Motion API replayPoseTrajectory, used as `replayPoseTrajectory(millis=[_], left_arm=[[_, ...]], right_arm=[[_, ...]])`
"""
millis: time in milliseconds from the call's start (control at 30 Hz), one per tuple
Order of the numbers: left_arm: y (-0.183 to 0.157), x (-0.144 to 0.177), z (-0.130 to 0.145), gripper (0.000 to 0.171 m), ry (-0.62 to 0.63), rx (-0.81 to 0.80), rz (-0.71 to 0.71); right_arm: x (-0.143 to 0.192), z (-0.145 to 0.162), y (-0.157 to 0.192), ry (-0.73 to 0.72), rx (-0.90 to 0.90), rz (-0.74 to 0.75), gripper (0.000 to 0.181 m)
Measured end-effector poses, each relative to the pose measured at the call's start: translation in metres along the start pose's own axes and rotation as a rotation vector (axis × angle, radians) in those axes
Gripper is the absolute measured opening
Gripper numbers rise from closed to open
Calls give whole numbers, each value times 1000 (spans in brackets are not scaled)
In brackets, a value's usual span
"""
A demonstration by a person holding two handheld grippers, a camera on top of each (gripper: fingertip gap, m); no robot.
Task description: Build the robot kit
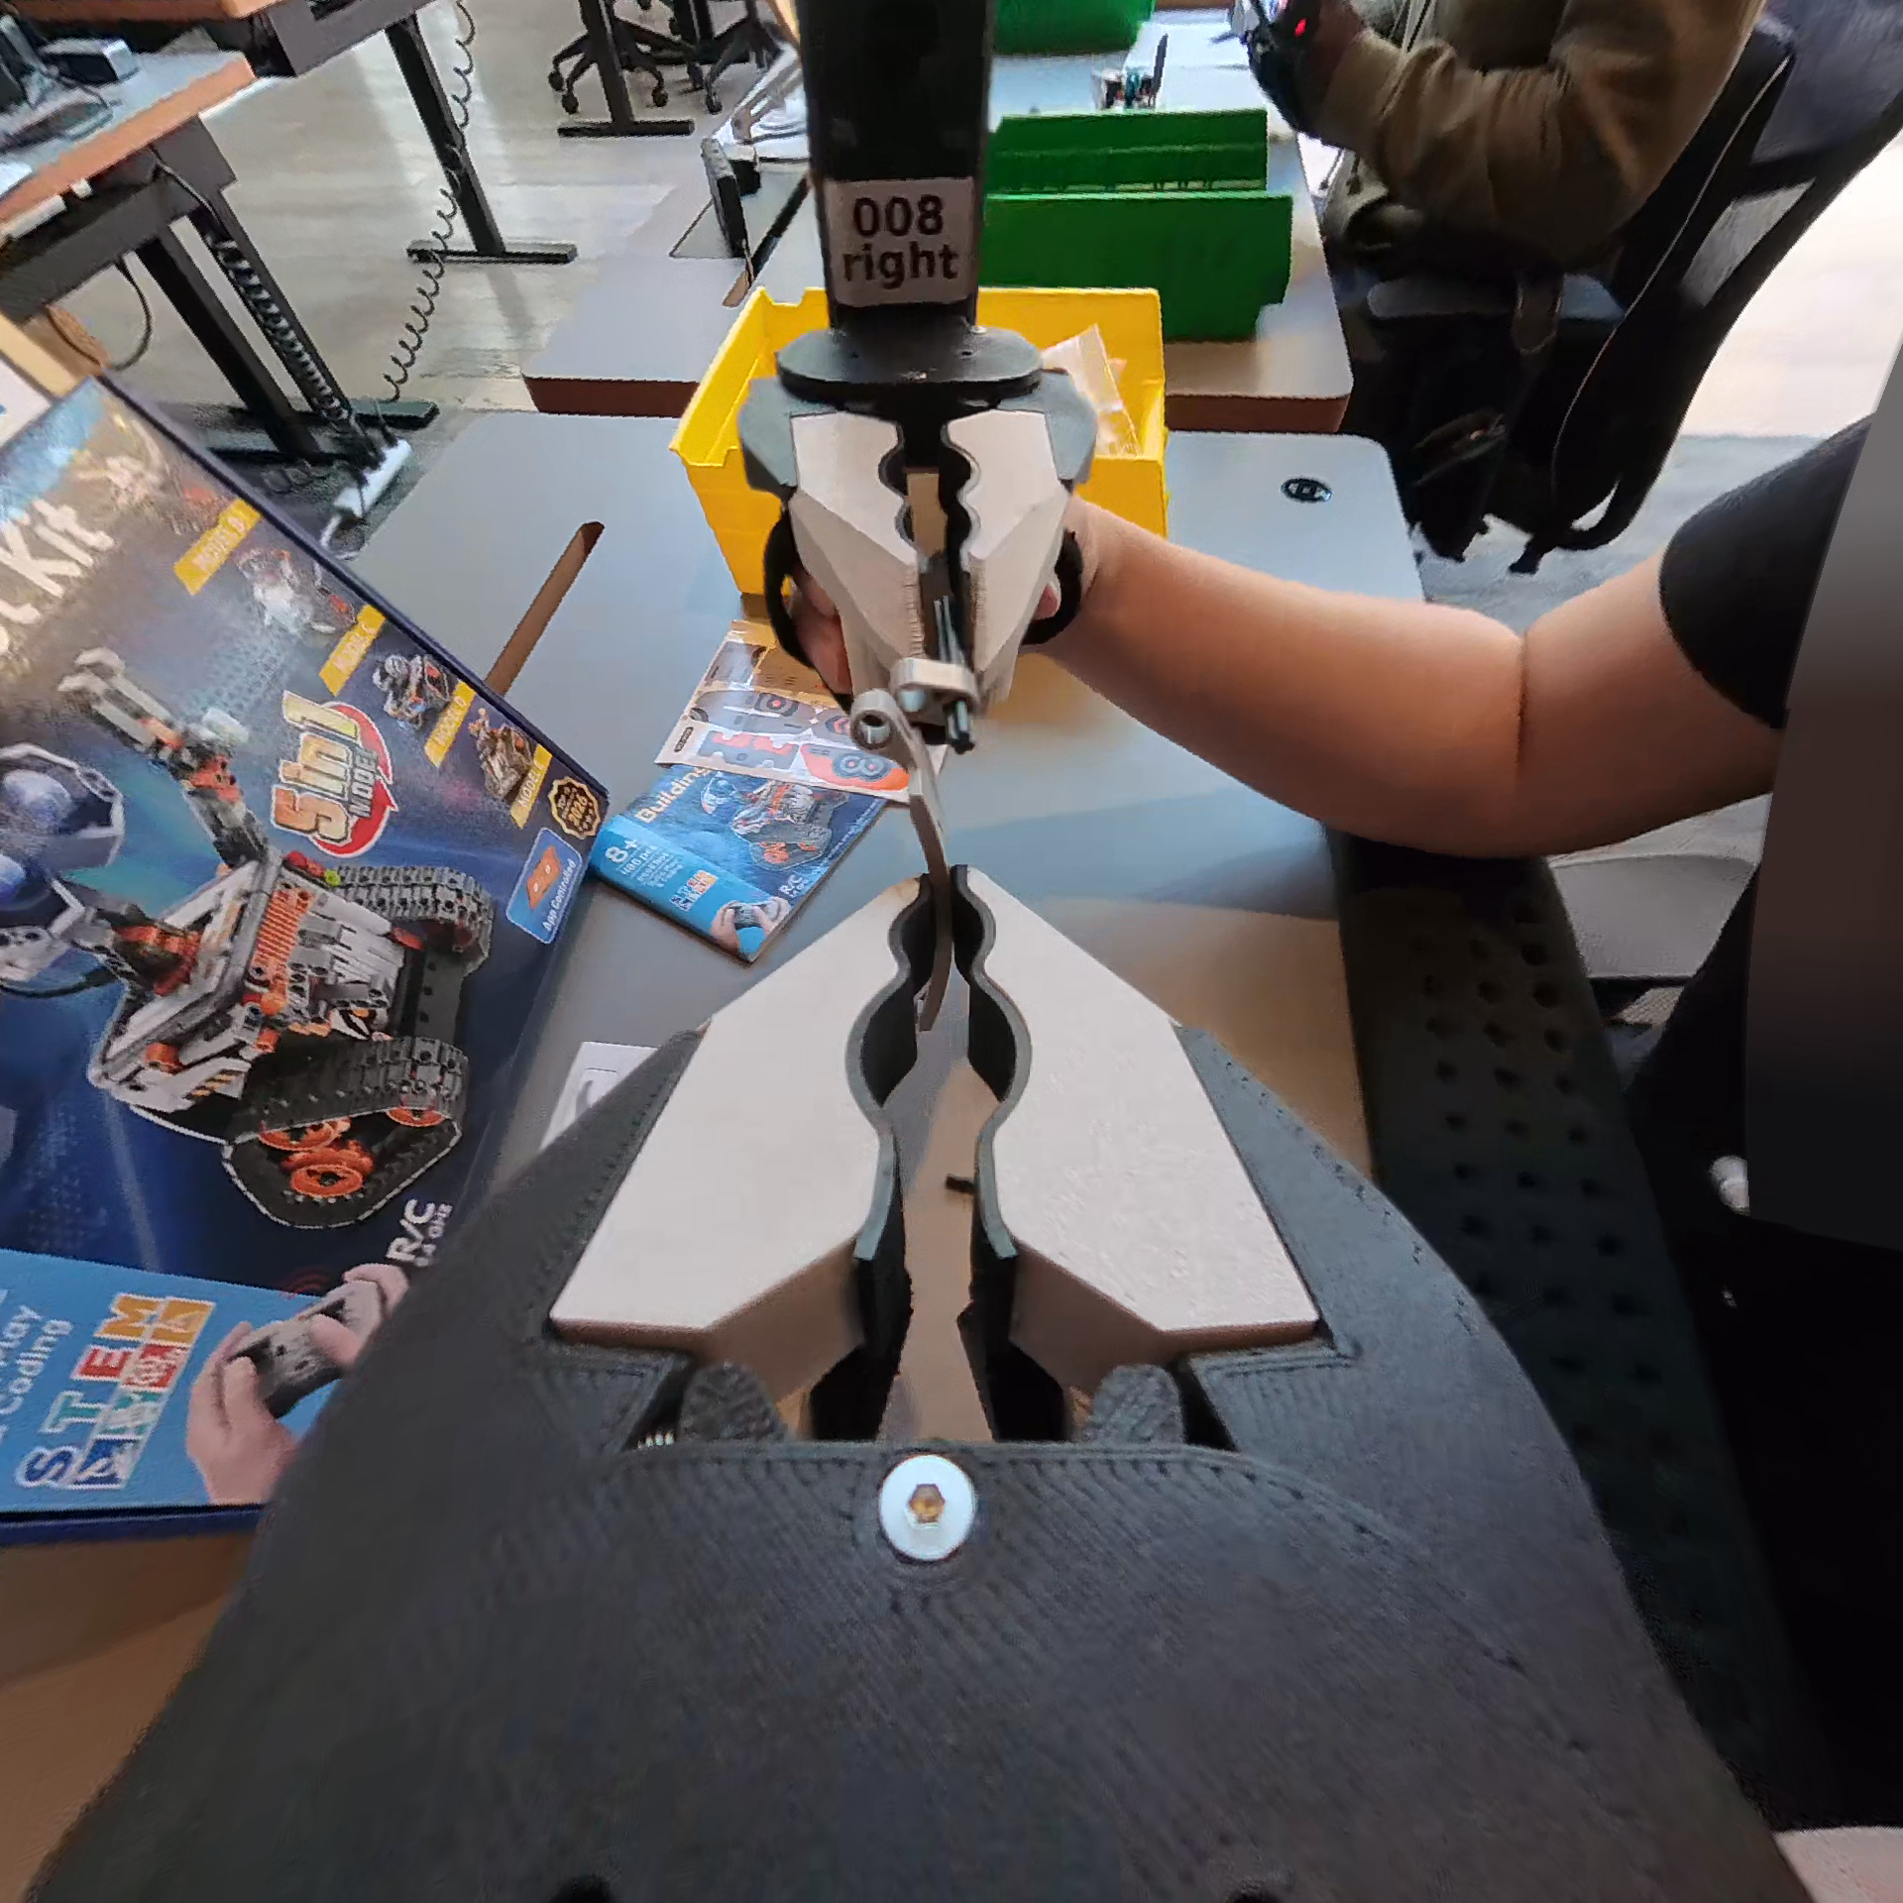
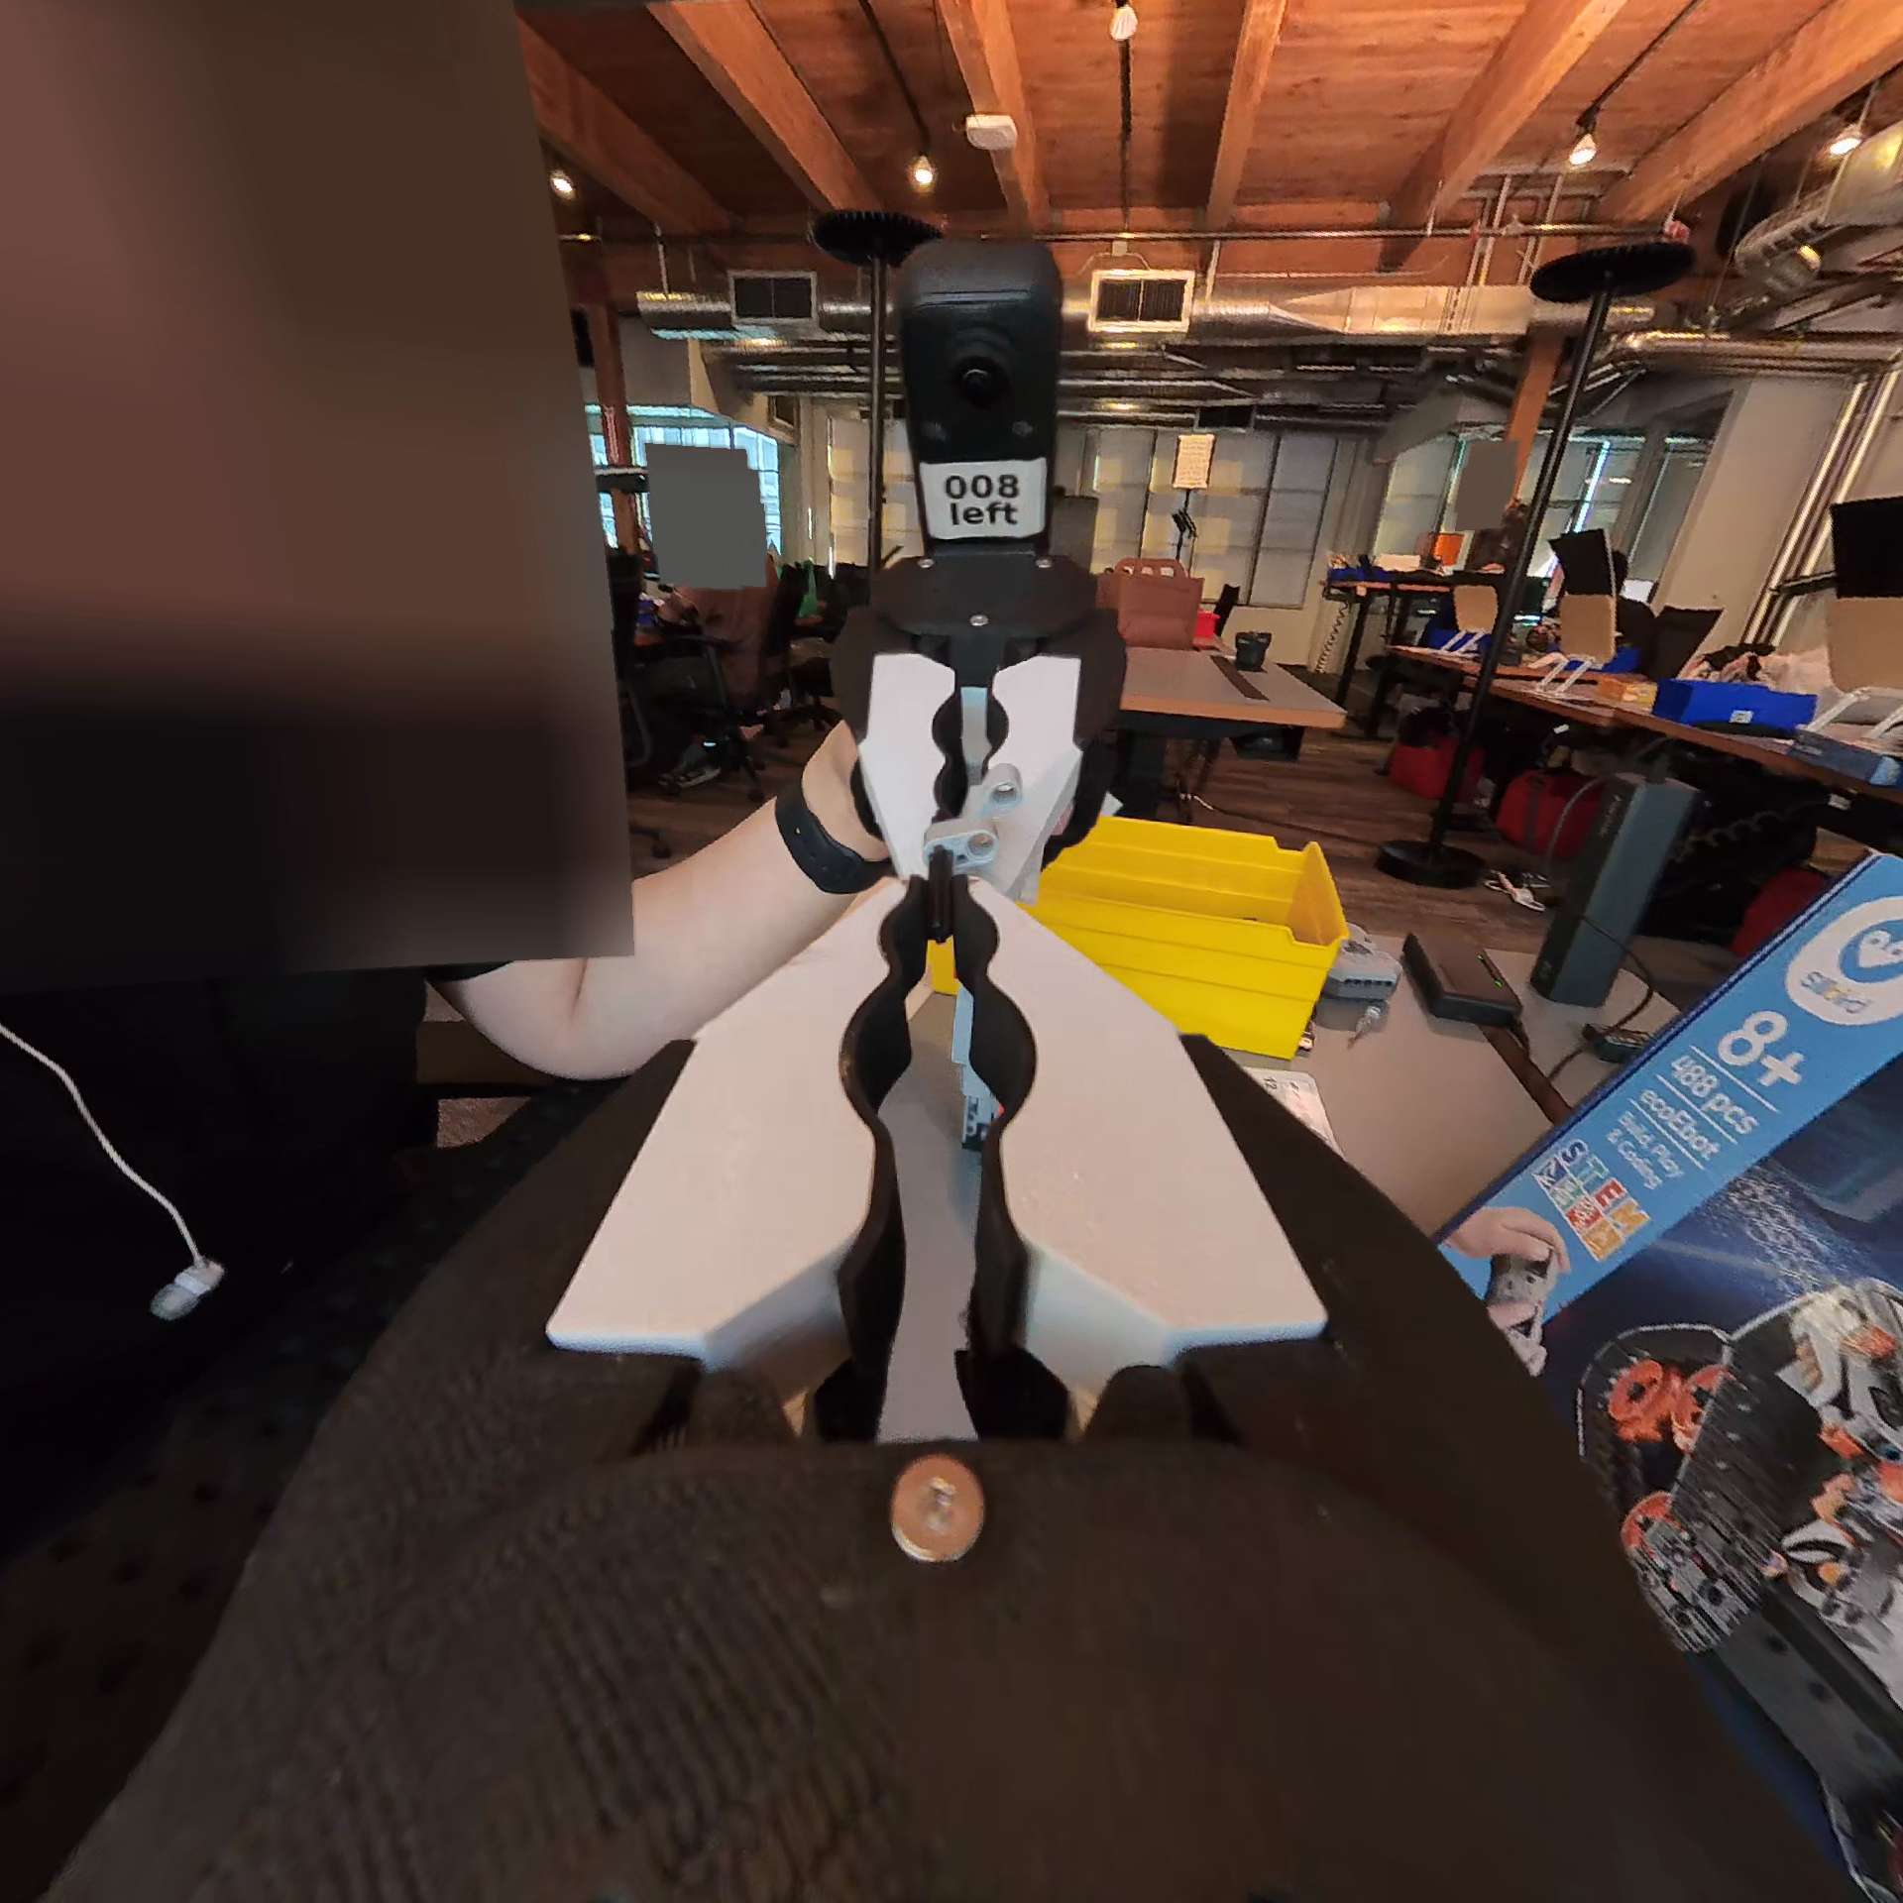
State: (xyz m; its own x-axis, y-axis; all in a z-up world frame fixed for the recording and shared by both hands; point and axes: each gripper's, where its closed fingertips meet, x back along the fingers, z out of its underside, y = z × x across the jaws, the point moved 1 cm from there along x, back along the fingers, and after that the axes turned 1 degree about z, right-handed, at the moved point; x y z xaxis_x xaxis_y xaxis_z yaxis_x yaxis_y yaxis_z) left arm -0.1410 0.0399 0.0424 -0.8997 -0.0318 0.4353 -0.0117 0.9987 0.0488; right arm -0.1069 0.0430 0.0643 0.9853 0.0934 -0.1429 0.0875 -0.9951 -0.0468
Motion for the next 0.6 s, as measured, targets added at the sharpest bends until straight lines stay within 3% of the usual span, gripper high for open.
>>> replayPoseTrajectory(millis=[167,600], left_arm=[[-4,-4,6,1,57,-93,-37],[-3,-7,7,1,64,-87,-37]], right_arm=[[-5,0,4,-22,-9,-34,2],[-7,-1,3,-31,-16,-34,2]])
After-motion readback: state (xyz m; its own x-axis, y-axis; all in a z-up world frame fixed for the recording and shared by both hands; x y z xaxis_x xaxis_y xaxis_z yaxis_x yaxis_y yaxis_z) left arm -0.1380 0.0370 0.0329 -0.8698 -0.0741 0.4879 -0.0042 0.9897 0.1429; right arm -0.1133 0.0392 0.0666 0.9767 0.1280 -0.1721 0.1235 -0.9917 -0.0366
